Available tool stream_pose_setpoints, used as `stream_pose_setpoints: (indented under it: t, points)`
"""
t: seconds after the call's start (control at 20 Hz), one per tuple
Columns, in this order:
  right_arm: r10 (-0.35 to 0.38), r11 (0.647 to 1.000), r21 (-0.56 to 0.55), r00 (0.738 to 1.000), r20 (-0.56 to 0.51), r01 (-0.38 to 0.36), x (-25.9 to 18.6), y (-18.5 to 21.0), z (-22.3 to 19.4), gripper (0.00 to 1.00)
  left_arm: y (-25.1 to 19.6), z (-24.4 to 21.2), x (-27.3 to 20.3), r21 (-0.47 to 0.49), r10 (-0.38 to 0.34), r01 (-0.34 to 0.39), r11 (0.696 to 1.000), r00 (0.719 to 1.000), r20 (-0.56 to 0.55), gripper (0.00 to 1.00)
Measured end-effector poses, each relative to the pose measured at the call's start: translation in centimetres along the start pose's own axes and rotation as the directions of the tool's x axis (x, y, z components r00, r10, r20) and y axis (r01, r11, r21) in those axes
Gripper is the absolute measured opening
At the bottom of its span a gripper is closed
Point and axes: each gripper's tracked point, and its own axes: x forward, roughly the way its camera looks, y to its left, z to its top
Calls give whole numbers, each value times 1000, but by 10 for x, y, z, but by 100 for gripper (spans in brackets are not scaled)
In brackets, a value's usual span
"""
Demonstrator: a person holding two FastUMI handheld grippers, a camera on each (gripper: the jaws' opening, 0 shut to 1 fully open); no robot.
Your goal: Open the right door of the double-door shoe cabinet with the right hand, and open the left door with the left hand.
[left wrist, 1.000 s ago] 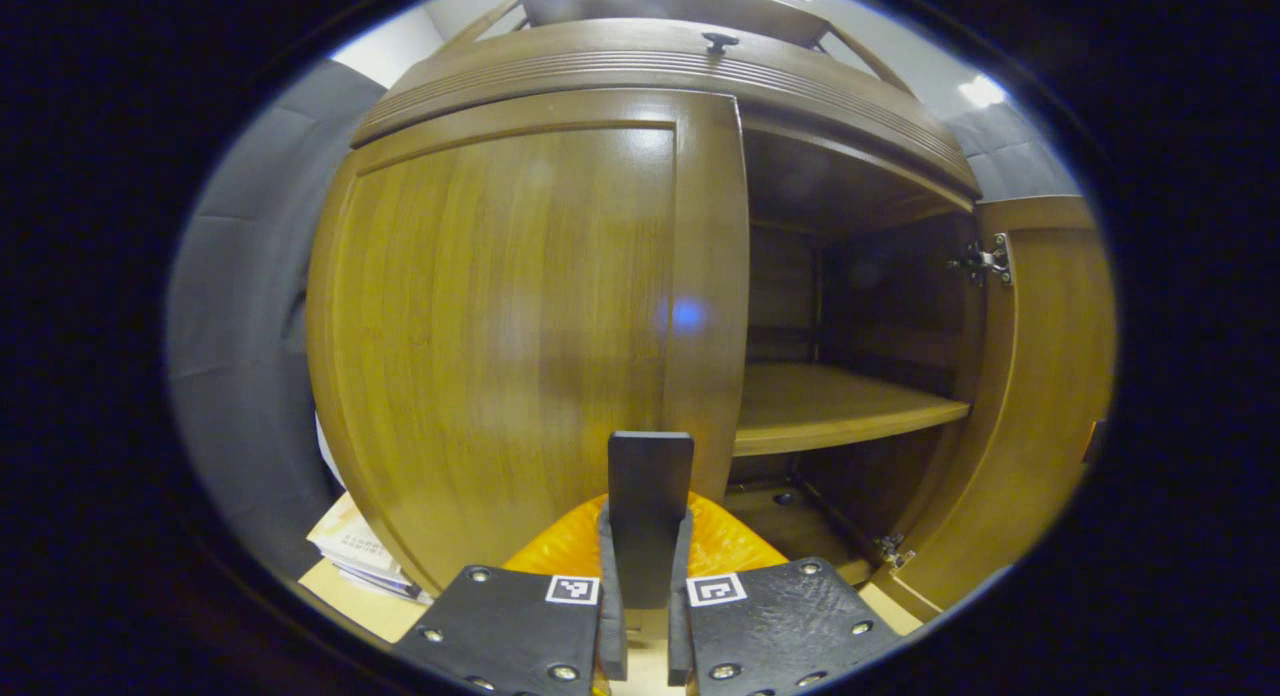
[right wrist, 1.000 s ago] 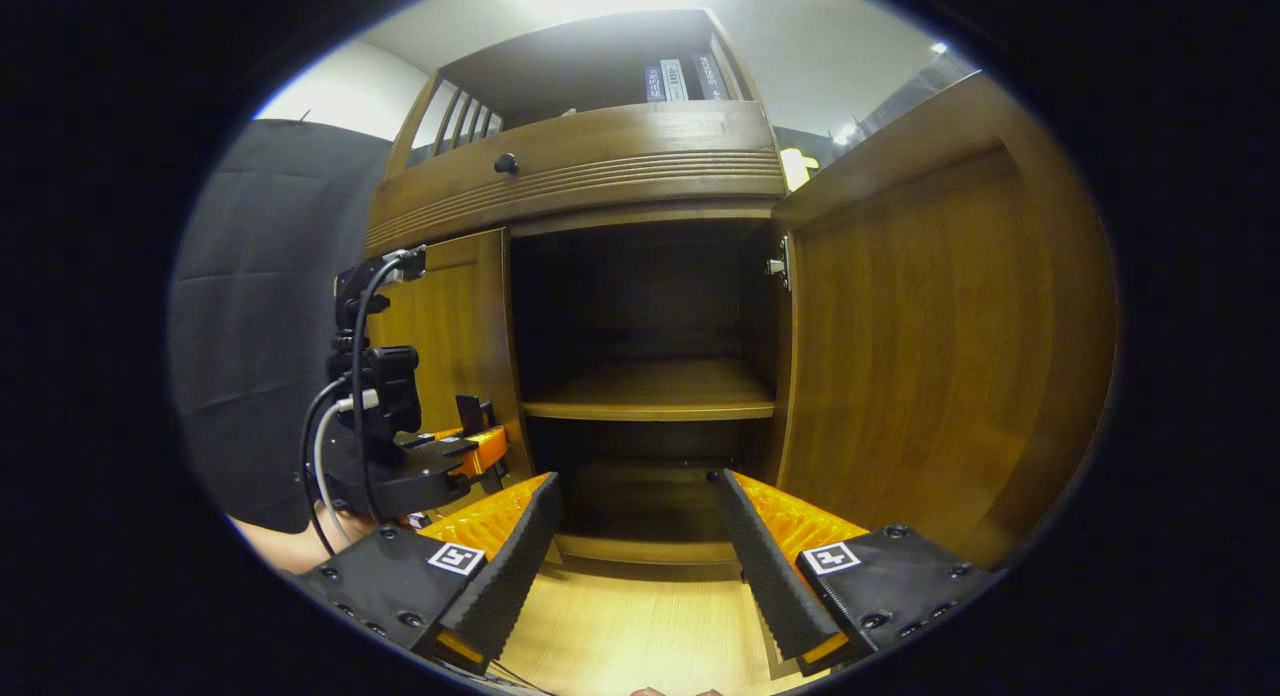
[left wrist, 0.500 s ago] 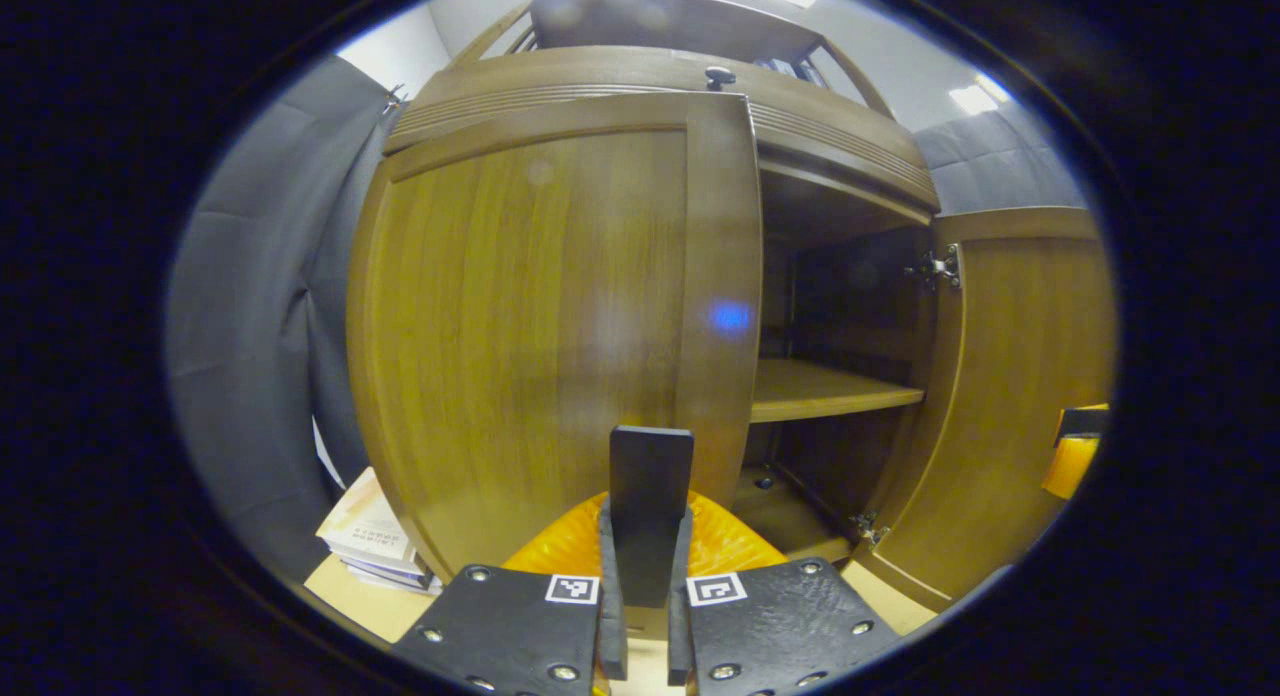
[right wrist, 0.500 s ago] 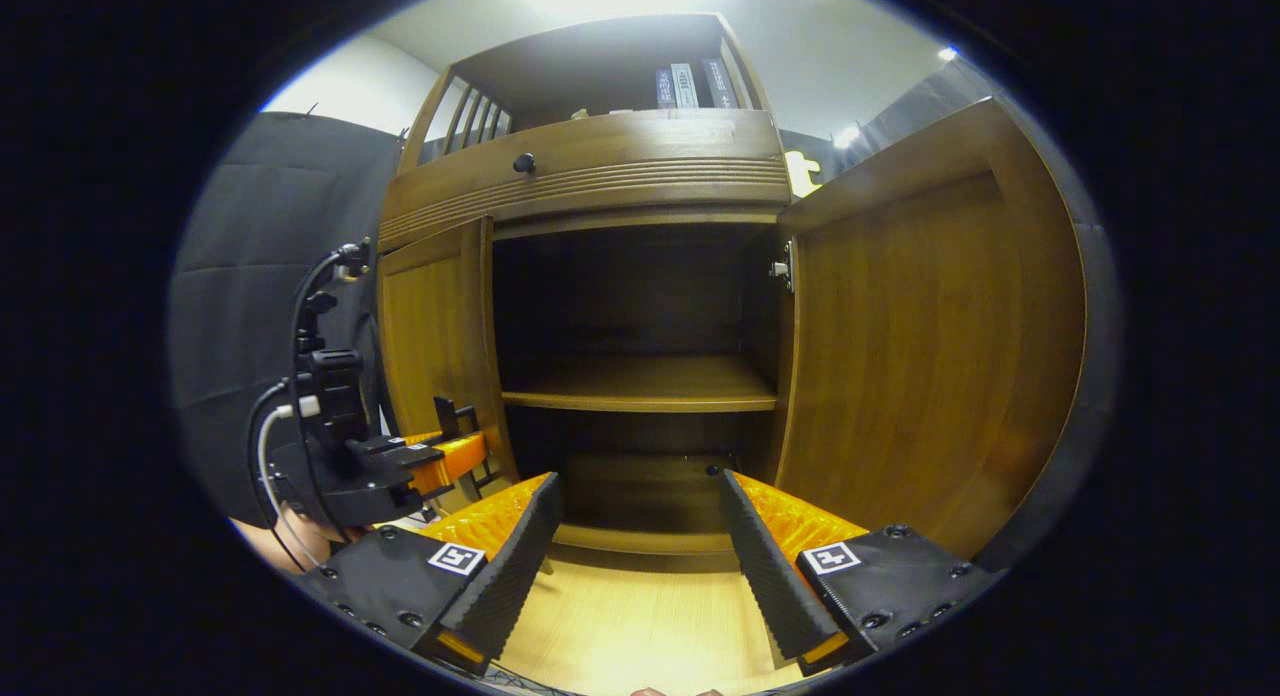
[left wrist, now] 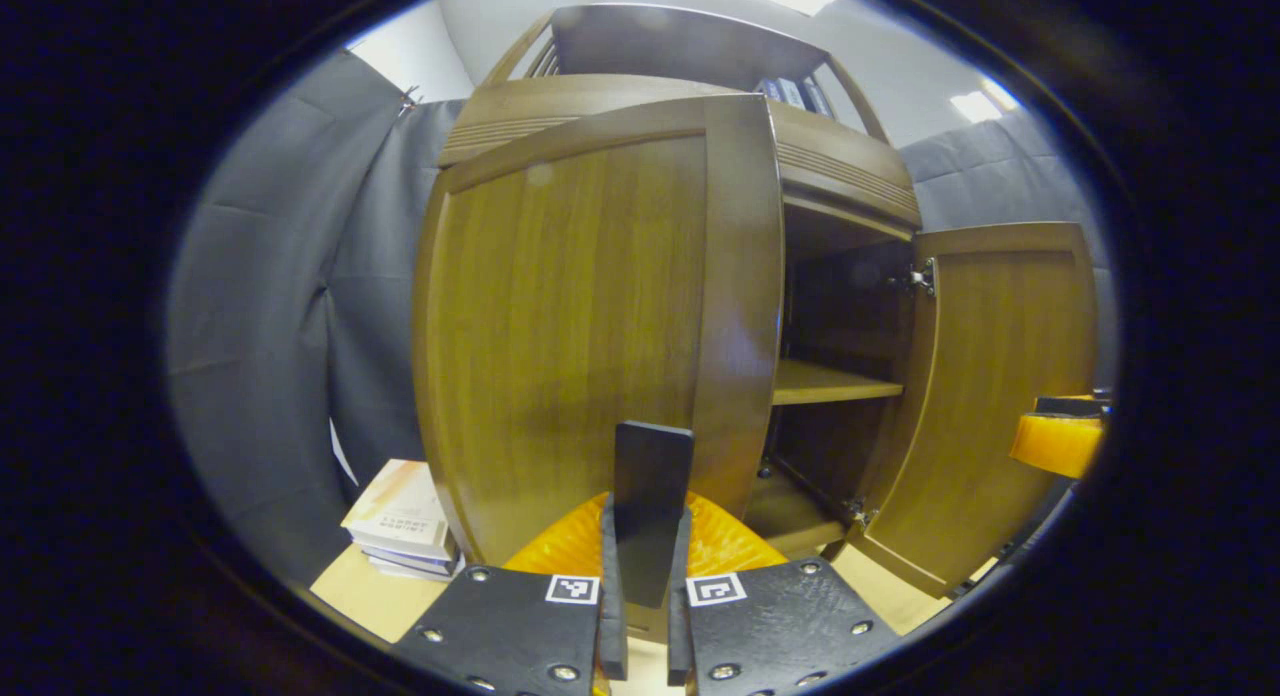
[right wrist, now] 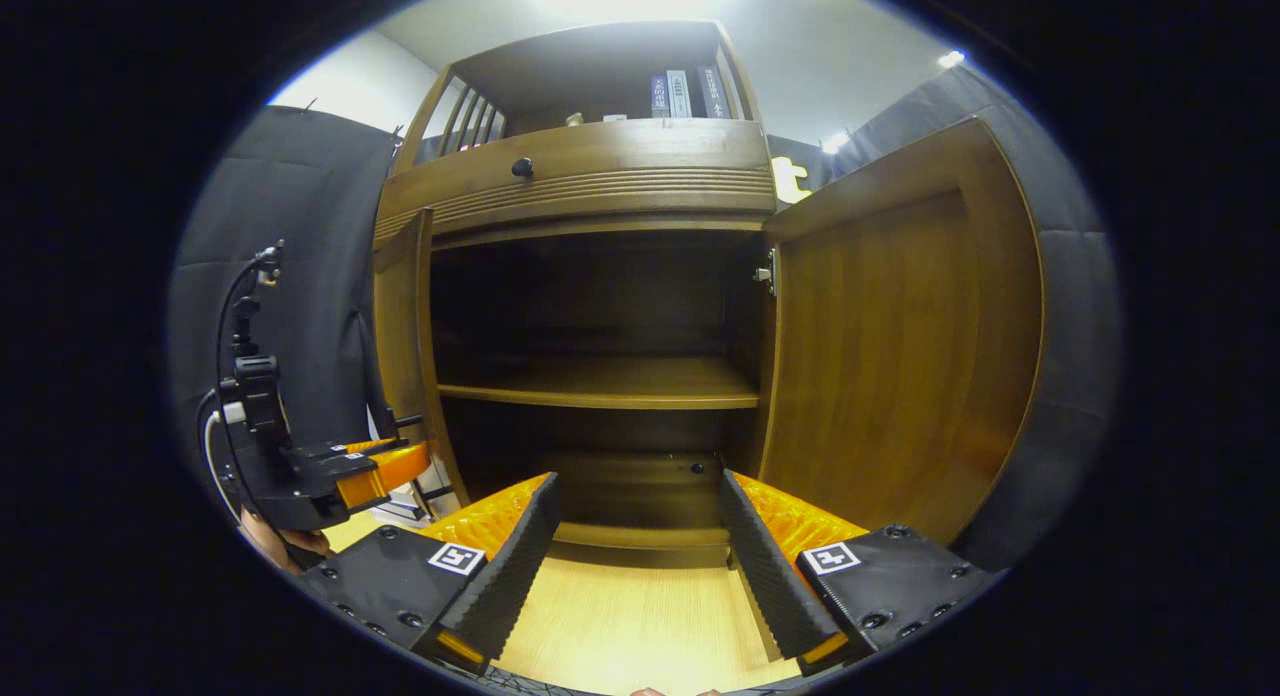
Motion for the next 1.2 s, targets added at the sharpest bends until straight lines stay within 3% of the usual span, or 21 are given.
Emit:
stream_pose_setpoints:
  t: [0.7, 0.75, 0.9, 1.2]
  points:
    - [15, 1000, 5, 1000, 20, -15, -29, 24, -3, 97, 70, -3, -84, -42, 38, -36, 998, 998, 42, 19]
    - [19, 1000, 7, 1000, 15, -19, -29, 27, -4, 97, 77, -3, -88, -44, 38, -36, 998, 998, 44, 14]
    - [27, 1000, 14, 1000, 11, -28, -34, 32, -5, 100, 94, -4, -102, -48, 19, -17, 999, 999, 49, 19]
    - [16, 1000, 0, 1000, 10, -16, -43, 27, -4, 97, 126, -1, -121, -26, -37, 39, 999, 996, 83, 18]
